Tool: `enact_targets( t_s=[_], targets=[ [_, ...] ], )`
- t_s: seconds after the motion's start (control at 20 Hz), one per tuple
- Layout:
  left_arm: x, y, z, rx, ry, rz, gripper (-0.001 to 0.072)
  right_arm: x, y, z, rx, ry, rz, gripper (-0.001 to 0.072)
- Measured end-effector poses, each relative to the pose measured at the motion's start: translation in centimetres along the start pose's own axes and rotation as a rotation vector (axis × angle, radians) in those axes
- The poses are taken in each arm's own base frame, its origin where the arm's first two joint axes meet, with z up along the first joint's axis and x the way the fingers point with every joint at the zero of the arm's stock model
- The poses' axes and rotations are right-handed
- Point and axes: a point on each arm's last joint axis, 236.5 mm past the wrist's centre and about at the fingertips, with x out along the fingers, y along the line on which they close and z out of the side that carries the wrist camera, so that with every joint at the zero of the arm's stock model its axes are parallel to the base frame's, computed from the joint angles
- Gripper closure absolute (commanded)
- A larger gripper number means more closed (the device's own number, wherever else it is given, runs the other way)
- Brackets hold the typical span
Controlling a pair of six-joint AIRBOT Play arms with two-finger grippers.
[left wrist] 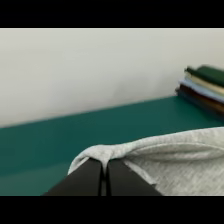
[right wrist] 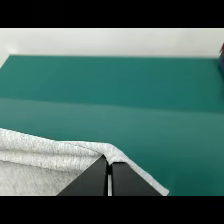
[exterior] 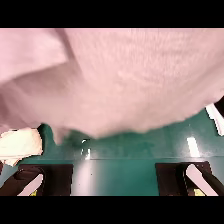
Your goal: Fold the shirts.
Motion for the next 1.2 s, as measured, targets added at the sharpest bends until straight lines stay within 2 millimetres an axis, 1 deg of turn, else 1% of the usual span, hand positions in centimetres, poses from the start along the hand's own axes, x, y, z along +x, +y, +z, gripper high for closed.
enact_targets(
  t_s=[0.05, 0.1, 0.15, 0.2, 0.25, 0.35, 0.4, 0.45, 0.5, 0.55, 0.6, 0.65, 0.75, 0.85, 0.9, 1.0, 1.05, 1.1, 1.2],
  targets=[
    [3.1, 0.5, -3.6, -0.028, 0.119, -0.01, 0.068, 1.8, -1.3, -1.2, 0.035, 0.066, -0.001, 0.0702],
    [5.8, 0.7, -7.2, -0.059, 0.229, -0.027, 0.068, 4.0, -2.8, -3.0, 0.068, 0.154, -0.005, 0.0702],
    [8.4, 0.7, -11.2, -0.101, 0.342, -0.056, 0.068, 6.3, -4.1, -4.9, 0.092, 0.243, -0.017, 0.0702],
    [10.7, 0.5, -15.1, -0.145, 0.448, -0.085, 0.068, 8.7, -5.2, -7.3, 0.109, 0.347, -0.027, 0.0702],
    [12.8, 0.3, -19.3, -0.185, 0.557, -0.11, 0.068, 10.9, -5.9, -9.6, 0.118, 0.44, -0.029, 0.0702],
    [16.1, 0.3, -26.2, -0.25, 0.719, -0.141, 0.068, 15.4, -7.4, -14.6, 0.134, 0.628, -0.046, 0.0702],
    [17.3, 0.5, -29.5, -0.274, 0.795, -0.144, 0.068, 17.5, -7.9, -16.7, 0.138, 0.699, -0.05, 0.0702],
    [18.5, 0.7, -32.4, -0.293, 0.854, -0.145, 0.068, 19.3, -8.4, -18.4, 0.145, 0.754, -0.049, 0.0702],
    [19.8, 0.9, -34.9, -0.312, 0.896, -0.146, 0.068, 21.2, -9.0, -20.1, 0.154, 0.803, -0.053, 0.0702],
    [20.7, 1.1, -37.1, -0.323, 0.936, -0.147, 0.068, 22.8, -9.5, -21.2, 0.163, 0.828, -0.056, 0.0702],
    [21.8, 1.5, -38.8, -0.325, 0.958, -0.145, 0.068, 24.5, -9.8, -22.0, 0.17, 0.847, -0.052, 0.0702],
    [22.7, 1.7, -39.9, -0.324, 0.965, -0.146, 0.068, 26.0, -10.0, -22.5, 0.175, 0.855, -0.047, 0.0701],
    [24.3, 2.4, -41.4, -0.318, 0.971, -0.147, 0.0681, 28.4, -10.8, -22.6, 0.178, 0.849, -0.048, 0.0701],
    [25.7, 4.1, -41.3, -0.317, 0.941, -0.127, 0.068, 30.2, -11.3, -22.2, 0.175, 0.833, -0.046, 0.0701],
    [26.0, 5.0, -41.2, -0.321, 0.931, -0.114, 0.068, 30.7, -11.5, -21.8, 0.172, 0.819, -0.047, 0.0701],
    [26.3, 7.0, -40.7, -0.334, 0.911, -0.09, 0.068, 31.0, -12.2, -21.1, 0.167, 0.802, -0.051, 0.0701],
    [26.0, 7.6, -40.9, -0.336, 0.921, -0.086, 0.068, 30.9, -12.5, -21.0, 0.167, 0.802, -0.051, 0.0701],
    [25.8, 7.9, -41.0, -0.331, 0.93, -0.092, 0.068, 30.6, -12.8, -21.3, 0.169, 0.817, -0.051, 0.0701],
    [25.3, 7.9, -41.7, -0.319, 0.957, -0.11, 0.068, 29.9, -13.1, -22.6, 0.172, 0.854, -0.05, 0.0701]
  ],
)
